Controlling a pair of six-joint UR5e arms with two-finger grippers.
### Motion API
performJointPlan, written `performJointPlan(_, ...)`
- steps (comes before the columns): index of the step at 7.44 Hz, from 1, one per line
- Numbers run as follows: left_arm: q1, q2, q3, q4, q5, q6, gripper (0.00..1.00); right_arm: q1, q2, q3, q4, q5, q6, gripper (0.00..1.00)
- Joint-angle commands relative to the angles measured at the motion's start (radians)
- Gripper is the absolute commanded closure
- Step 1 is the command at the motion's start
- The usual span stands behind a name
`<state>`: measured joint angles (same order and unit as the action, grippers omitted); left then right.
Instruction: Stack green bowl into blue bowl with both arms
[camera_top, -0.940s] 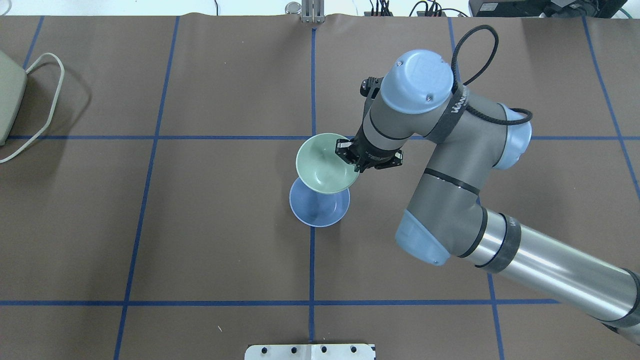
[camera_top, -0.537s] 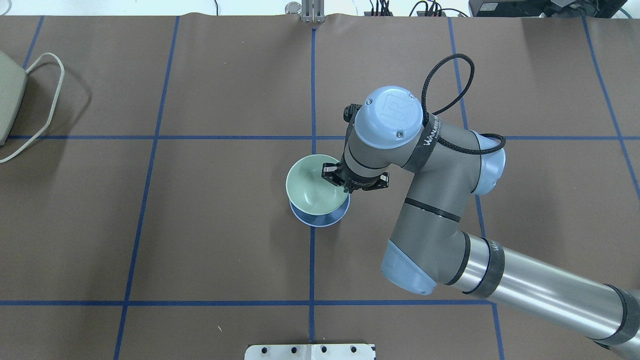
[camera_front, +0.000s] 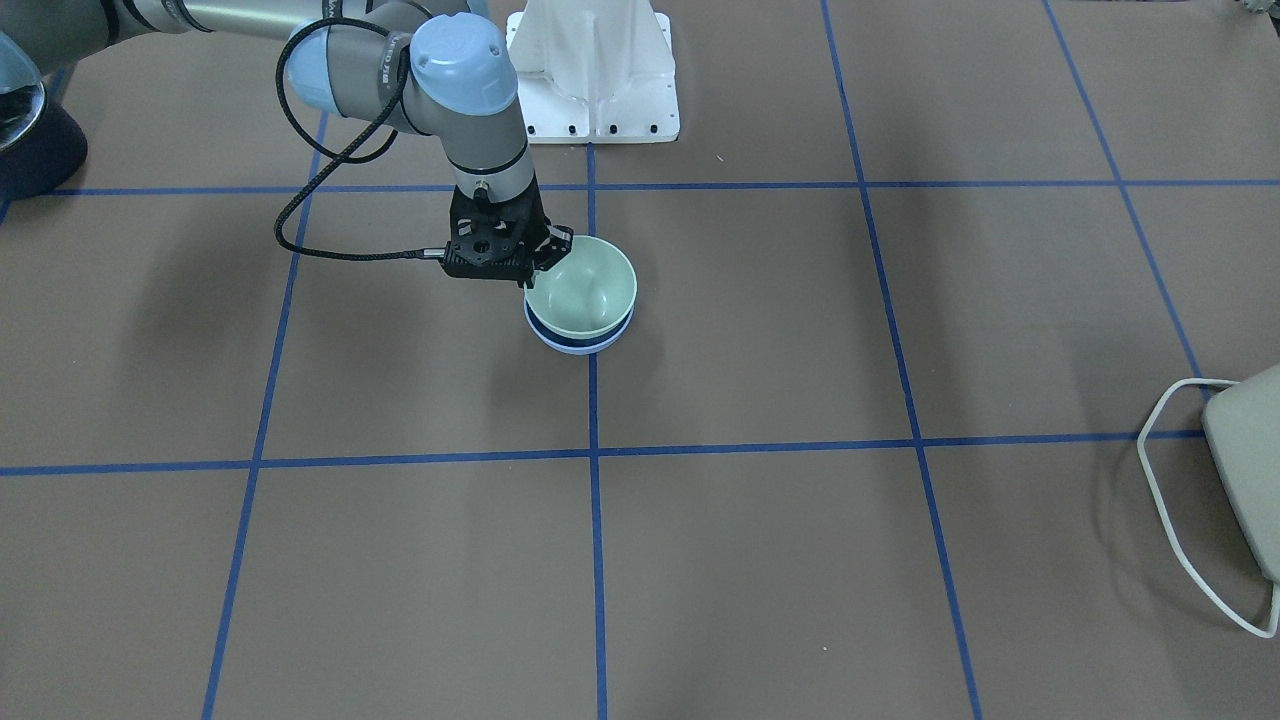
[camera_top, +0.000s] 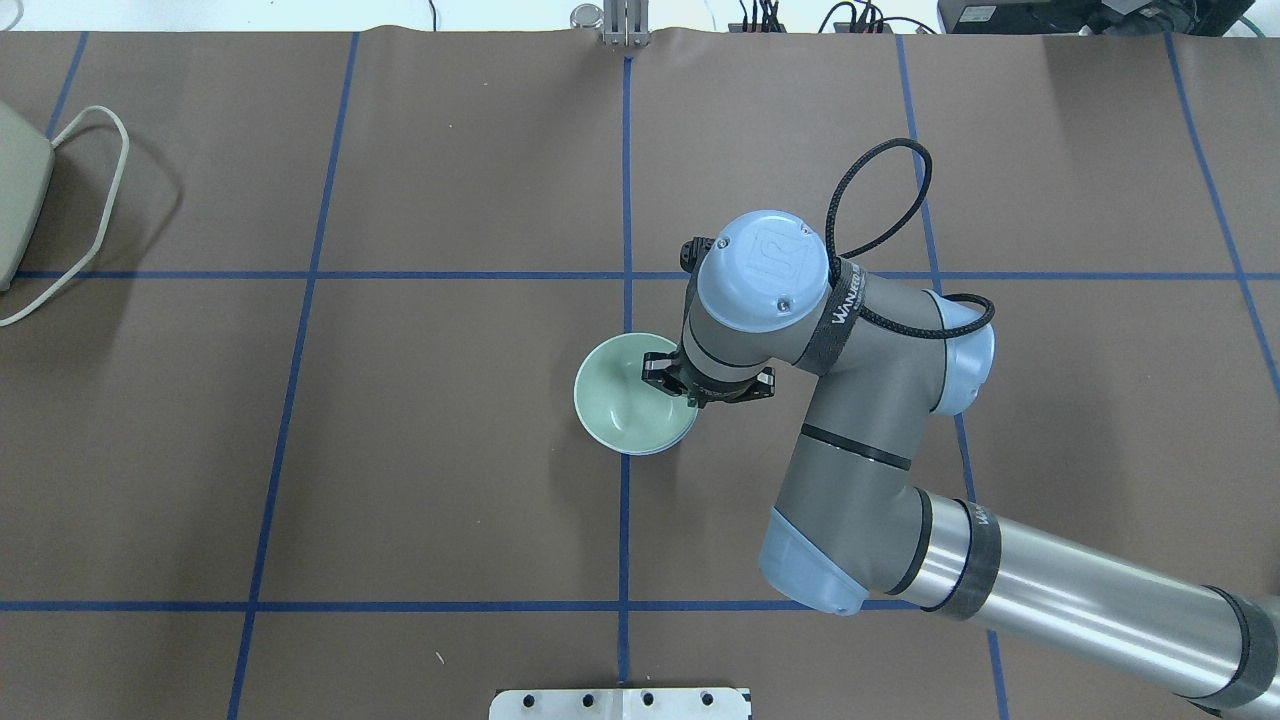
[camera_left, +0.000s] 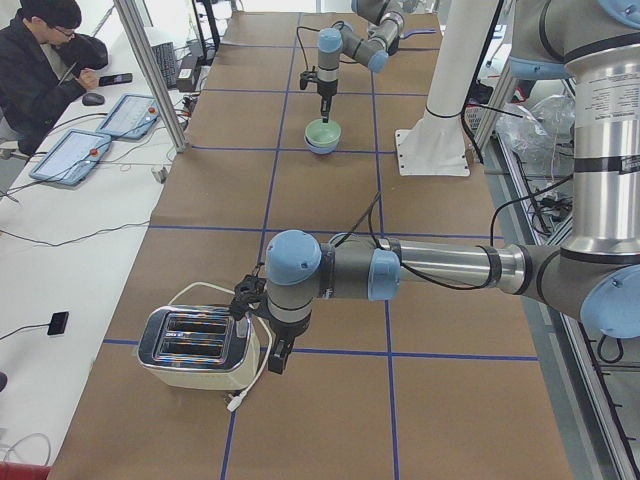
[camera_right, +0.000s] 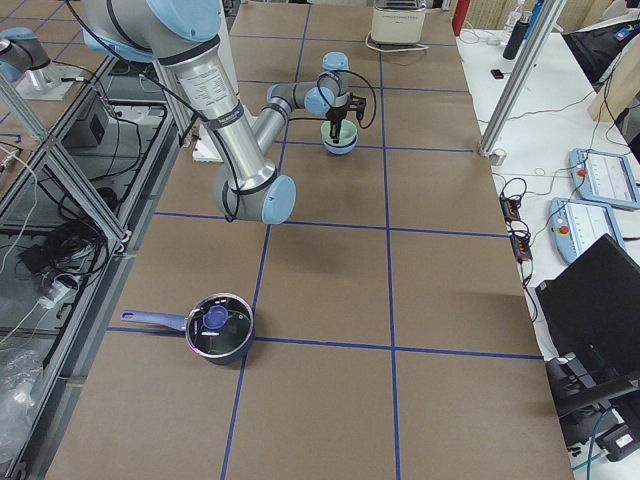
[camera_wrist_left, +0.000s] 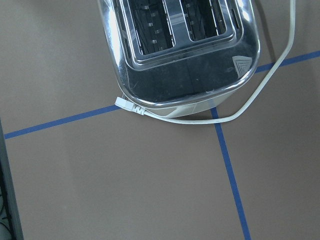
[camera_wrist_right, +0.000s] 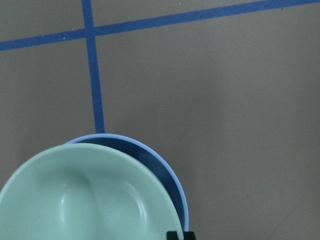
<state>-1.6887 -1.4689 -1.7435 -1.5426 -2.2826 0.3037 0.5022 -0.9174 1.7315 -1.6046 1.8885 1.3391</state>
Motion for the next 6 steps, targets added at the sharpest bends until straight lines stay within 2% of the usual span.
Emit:
performJointPlan(1,0.000,-0.001,0.002,-0.001,0.000,0.000,0.02,-0.002,-0.001,-0.003,0.000,-0.002,-0.005,1.00)
performJointPlan(3,0.000,0.001,0.002,-0.001,0.000,0.000,0.02,-0.002,-0.003,-0.012,0.014,-0.012,-0.005,1.00)
performJointPlan(5,0.001,0.001,0.002,-0.001,0.000,0.000,0.02,-0.002,-0.006,-0.050,0.101,-0.012,0.006,1.00)
performJointPlan(6,0.001,0.001,0.002,-0.001,0.000,0.000,0.02,-0.002,-0.008,-0.050,0.101,-0.012,0.006,1.00)
